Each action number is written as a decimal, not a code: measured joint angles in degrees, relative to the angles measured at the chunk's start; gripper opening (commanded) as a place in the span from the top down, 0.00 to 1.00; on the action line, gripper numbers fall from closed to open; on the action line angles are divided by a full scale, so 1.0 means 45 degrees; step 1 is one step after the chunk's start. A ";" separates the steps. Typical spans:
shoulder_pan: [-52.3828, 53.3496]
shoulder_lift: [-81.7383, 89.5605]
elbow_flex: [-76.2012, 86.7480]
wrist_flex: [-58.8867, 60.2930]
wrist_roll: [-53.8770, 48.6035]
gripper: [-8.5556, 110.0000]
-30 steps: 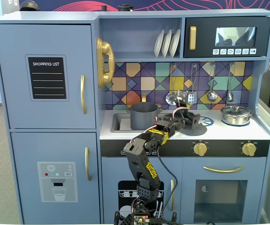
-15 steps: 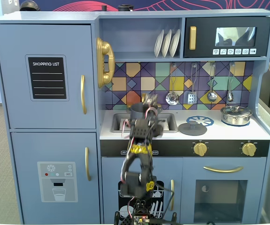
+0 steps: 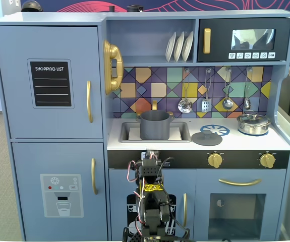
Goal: Take off the lid from the gray recipient and place it on the counter
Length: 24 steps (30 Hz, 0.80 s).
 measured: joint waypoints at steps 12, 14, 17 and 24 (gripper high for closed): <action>-0.0742 0.0039 0.1699 -0.0332 0.0098 0.93; -0.0840 0.0039 0.1699 -0.0352 0.0195 0.93; -0.0840 0.0039 0.2012 -0.0742 0.0137 0.93; -0.0801 0.0117 0.2207 -0.3887 0.0176 0.93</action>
